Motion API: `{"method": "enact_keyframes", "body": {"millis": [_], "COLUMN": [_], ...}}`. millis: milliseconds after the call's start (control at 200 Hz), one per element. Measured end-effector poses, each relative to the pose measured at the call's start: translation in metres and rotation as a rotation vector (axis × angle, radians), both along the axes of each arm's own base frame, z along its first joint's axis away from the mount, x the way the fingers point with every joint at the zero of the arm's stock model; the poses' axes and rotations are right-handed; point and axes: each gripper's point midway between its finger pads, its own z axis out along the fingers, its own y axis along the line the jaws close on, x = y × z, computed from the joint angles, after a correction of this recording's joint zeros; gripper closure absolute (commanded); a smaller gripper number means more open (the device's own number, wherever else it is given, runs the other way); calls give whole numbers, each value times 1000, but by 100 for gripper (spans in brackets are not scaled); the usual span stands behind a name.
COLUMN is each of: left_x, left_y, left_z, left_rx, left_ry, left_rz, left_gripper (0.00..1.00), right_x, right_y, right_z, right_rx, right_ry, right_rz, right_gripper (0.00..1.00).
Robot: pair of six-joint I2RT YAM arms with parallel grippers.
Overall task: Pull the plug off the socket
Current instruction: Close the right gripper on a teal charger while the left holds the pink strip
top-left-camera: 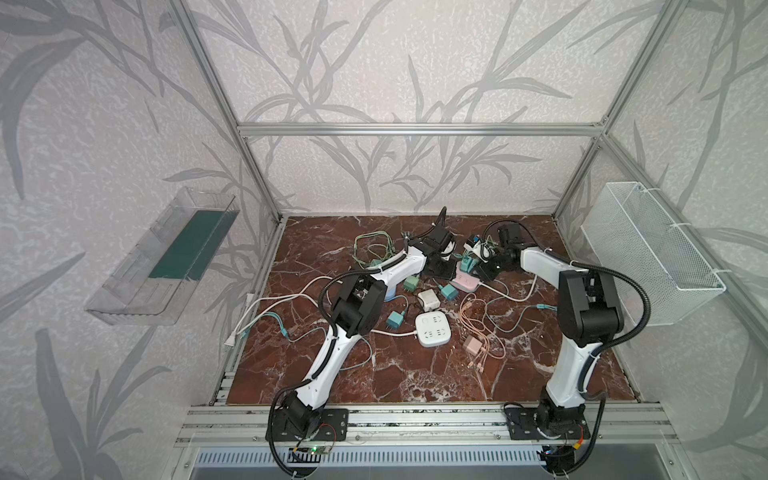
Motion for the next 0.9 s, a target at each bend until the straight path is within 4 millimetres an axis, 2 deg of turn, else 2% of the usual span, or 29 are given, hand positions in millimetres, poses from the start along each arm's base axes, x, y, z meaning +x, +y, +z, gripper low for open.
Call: {"method": "enact_keyframes", "body": {"millis": [385,535,900], "left_x": [4,4,5], "left_y": [4,5,9], "left_z": [0,-1,-1], "left_rx": [25,30,48], "left_ry": [2,7,6], "left_rz": [35,37,48], "left_gripper": [61,60,62], "right_x": [-3,-4,-4], "right_y": [14,21,23], "right_z": [1,1,2], "right_rx": [6,8,27], "right_ry": [0,0,16], "right_rz": [20,31,-2], "right_gripper": [63,63,66]}}
